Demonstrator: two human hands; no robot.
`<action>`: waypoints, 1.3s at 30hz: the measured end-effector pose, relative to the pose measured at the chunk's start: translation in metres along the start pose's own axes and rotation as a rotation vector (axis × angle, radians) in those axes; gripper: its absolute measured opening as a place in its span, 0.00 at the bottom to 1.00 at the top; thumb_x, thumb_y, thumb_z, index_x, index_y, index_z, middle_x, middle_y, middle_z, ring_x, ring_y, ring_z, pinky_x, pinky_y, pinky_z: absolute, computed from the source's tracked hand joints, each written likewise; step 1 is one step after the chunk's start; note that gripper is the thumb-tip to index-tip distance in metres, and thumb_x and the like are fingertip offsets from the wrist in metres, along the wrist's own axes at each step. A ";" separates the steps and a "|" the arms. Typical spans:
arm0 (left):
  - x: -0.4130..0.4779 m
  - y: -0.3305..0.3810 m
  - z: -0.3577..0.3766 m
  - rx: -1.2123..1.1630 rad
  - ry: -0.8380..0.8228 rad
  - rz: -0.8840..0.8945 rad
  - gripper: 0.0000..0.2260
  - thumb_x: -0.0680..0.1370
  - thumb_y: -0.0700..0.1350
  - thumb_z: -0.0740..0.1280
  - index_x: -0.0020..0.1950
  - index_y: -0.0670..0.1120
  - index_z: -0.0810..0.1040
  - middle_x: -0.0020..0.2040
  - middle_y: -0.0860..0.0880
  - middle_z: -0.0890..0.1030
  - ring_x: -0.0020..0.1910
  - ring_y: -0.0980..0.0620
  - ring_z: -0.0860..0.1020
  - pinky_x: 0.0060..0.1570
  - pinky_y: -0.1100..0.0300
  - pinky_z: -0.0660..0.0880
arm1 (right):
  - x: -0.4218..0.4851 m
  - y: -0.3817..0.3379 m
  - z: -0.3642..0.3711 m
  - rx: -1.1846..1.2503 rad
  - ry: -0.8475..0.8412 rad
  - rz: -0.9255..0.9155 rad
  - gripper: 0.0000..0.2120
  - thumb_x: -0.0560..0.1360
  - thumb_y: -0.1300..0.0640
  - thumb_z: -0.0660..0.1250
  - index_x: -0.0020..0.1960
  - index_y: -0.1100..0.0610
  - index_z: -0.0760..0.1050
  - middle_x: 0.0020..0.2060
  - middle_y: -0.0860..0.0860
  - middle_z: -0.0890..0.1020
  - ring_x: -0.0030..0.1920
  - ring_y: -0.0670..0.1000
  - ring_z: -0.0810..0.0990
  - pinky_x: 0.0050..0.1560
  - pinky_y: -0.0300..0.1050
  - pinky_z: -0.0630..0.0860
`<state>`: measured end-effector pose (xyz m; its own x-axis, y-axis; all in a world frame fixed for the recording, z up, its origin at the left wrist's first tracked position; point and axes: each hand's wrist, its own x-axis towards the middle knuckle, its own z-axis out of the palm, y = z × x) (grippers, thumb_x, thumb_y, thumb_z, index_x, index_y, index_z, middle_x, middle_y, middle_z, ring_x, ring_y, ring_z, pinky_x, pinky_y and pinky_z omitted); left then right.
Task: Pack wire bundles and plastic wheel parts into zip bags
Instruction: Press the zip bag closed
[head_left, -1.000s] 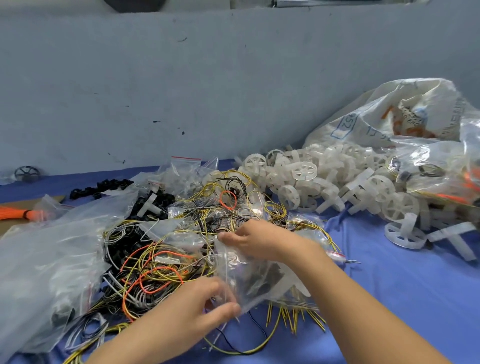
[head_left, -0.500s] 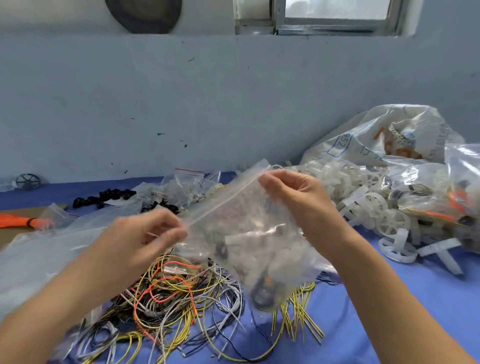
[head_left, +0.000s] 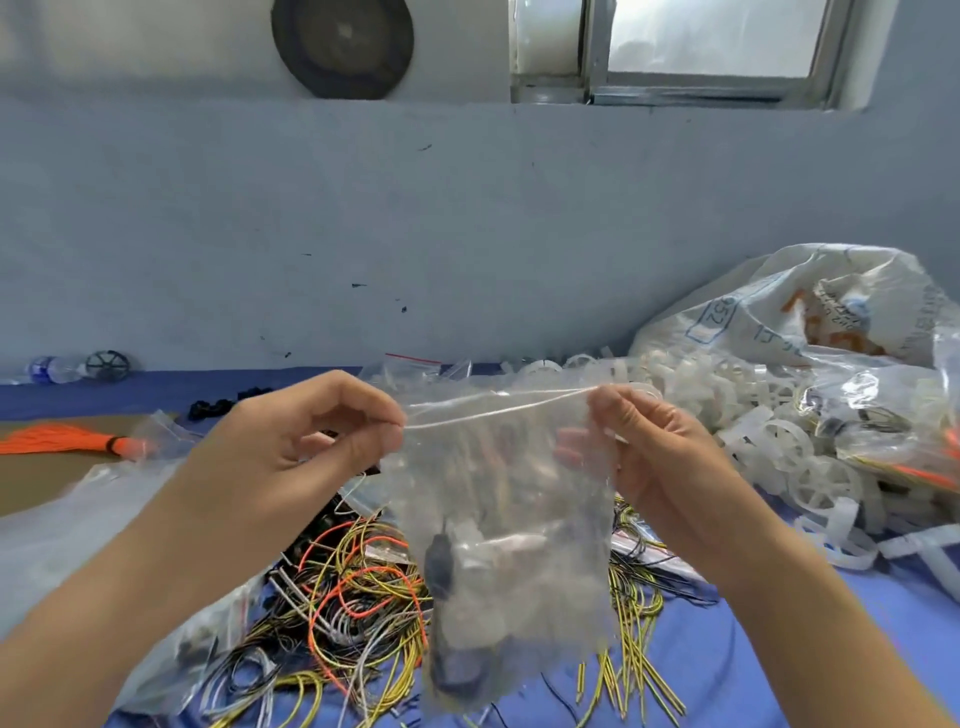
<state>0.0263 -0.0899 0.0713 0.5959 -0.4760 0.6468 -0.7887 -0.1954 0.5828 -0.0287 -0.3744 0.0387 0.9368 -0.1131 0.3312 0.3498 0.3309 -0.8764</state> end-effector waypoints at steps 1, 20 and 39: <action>0.002 -0.006 0.005 -0.078 0.004 -0.044 0.05 0.74 0.55 0.71 0.47 0.58 0.81 0.43 0.52 0.84 0.41 0.56 0.82 0.45 0.68 0.77 | 0.001 0.005 0.000 0.043 -0.001 0.048 0.06 0.74 0.54 0.70 0.44 0.57 0.81 0.38 0.53 0.81 0.43 0.55 0.85 0.50 0.51 0.82; 0.003 -0.044 0.050 -0.056 0.071 -0.115 0.09 0.75 0.49 0.70 0.54 0.59 0.78 0.45 0.55 0.82 0.46 0.56 0.80 0.42 0.68 0.75 | 0.037 0.012 0.038 -1.366 -0.205 -0.358 0.27 0.72 0.28 0.57 0.64 0.40 0.73 0.55 0.35 0.79 0.58 0.35 0.74 0.64 0.42 0.71; -0.001 -0.045 0.056 -0.134 0.047 -0.251 0.02 0.75 0.51 0.70 0.47 0.57 0.82 0.44 0.54 0.84 0.43 0.55 0.82 0.45 0.63 0.78 | 0.039 0.016 0.037 -1.403 -0.310 -0.316 0.06 0.76 0.47 0.69 0.53 0.45 0.80 0.48 0.41 0.81 0.49 0.44 0.78 0.51 0.49 0.76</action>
<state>0.0532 -0.1286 0.0170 0.7787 -0.3859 0.4948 -0.5909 -0.1858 0.7851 0.0134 -0.3385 0.0503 0.8445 0.2549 0.4710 0.4285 -0.8491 -0.3089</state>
